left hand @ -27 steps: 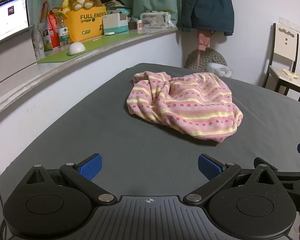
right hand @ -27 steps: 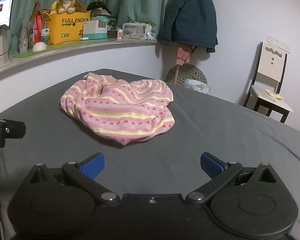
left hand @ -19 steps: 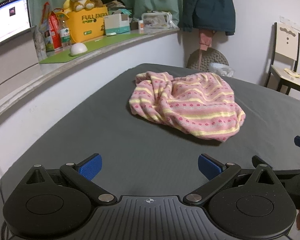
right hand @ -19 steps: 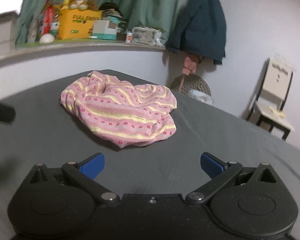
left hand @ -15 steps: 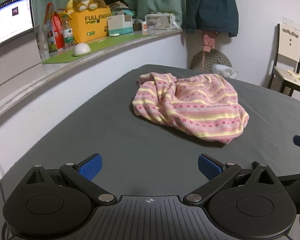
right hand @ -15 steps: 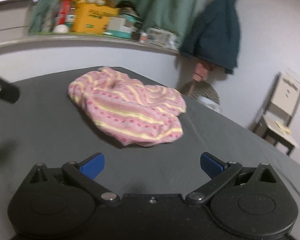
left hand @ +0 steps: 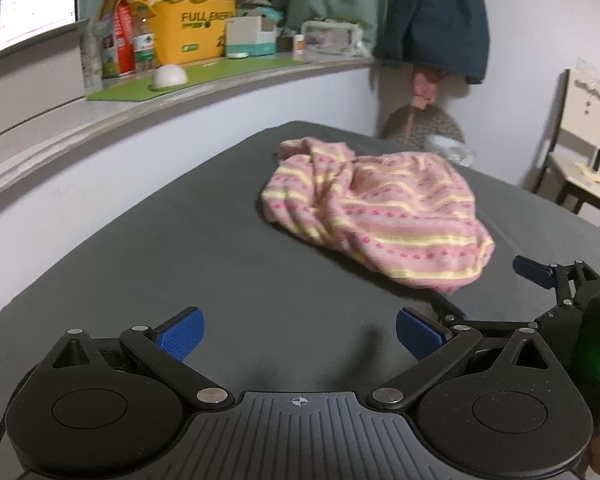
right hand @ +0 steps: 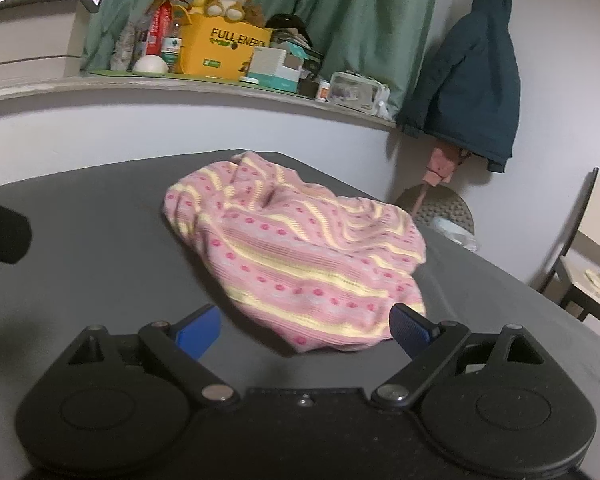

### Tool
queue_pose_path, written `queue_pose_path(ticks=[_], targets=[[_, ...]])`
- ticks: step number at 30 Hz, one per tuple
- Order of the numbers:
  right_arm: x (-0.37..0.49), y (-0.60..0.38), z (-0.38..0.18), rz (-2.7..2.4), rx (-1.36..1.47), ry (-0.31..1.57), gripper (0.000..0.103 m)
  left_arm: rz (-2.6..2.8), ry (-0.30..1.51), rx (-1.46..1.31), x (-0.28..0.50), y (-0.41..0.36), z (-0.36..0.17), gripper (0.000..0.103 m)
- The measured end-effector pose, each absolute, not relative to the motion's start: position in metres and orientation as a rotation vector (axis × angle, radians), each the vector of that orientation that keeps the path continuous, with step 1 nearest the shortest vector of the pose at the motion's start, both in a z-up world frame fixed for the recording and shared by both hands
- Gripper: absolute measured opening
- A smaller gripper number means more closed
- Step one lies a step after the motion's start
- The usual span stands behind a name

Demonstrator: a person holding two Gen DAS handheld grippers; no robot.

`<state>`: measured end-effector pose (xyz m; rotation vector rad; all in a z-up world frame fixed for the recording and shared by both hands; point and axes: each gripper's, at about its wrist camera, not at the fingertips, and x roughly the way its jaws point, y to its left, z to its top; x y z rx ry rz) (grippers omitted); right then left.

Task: Fold clothes
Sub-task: 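Move the right tool toward the crumpled pink cardigan, then grasp the pink cardigan with the right tool and shake it open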

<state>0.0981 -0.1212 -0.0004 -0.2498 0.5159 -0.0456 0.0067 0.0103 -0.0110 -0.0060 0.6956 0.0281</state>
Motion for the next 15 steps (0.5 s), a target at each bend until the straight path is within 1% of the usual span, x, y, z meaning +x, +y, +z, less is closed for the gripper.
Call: queue_pose_path(ticks=[2,4,5,8,11,13,14,15], targets=[[0.105,-0.116,-0.009,-0.045,-0.285,0.523,0.091,0.043,0.704,-0.01,0.008,0.011,-0.012,0.103],[0.113,-0.11,-0.015,-0.053,-0.328,0.525,0.089,0.043,0.704,-0.025,0.008,0.013,-0.013,0.103],[0.117,-0.108,-0.017,-0.058,-0.344,0.525,0.085,0.038,0.705,-0.019,0.008,0.012,-0.013,0.103],[0.129,-0.105,-0.023,-0.068,-0.377,0.529,0.077,0.03,0.712,0.005,0.009,0.01,-0.012,0.103],[0.144,-0.103,-0.034,-0.078,-0.45,0.558,0.076,0.021,0.723,0.014,0.009,0.011,-0.013,0.103],[0.155,-0.102,-0.043,-0.082,-0.498,0.58,0.066,0.026,0.731,0.018,0.01,0.01,-0.014,0.103],[0.16,-0.104,-0.047,-0.086,-0.497,0.597,0.052,0.03,0.732,0.024,0.01,0.01,-0.014,0.103],[0.164,-0.107,-0.049,-0.094,-0.487,0.615,0.042,0.029,0.733,0.034,0.01,0.009,-0.014,0.103]])
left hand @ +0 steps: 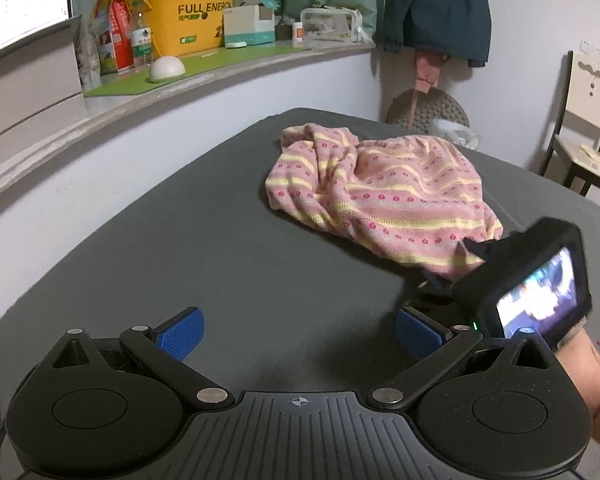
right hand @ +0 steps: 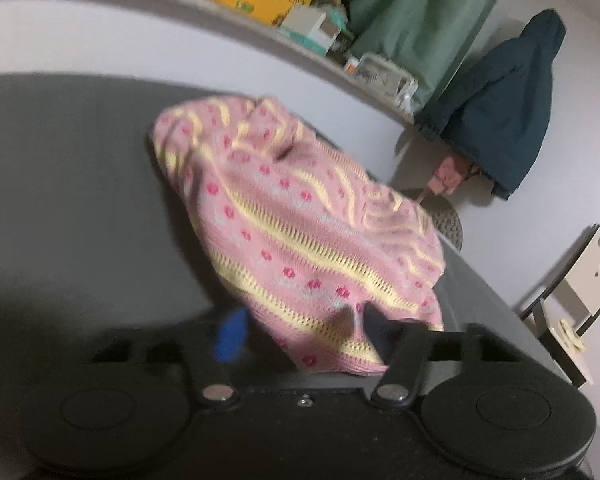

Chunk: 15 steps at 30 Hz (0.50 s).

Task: Fold clothes
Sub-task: 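Grasp the pink cardigan with the right tool and shake it open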

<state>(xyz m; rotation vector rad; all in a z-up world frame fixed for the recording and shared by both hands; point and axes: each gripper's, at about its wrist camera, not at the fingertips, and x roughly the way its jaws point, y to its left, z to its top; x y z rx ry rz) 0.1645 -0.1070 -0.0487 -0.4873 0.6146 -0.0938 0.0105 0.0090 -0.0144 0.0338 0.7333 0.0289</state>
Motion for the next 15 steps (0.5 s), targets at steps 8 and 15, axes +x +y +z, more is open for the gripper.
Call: queue_pose_path(ticks=[8,15], targets=[[0.171,-0.147,-0.021,-0.122,-0.139,0.571,0.011,0.013,0.774,-0.017,0.014,0.016,-0.021,0.103],[0.098,-0.223,0.048,-0.02,0.347,0.338,0.009,-0.003,0.797,-0.065,0.018,0.021,-0.023,0.103]])
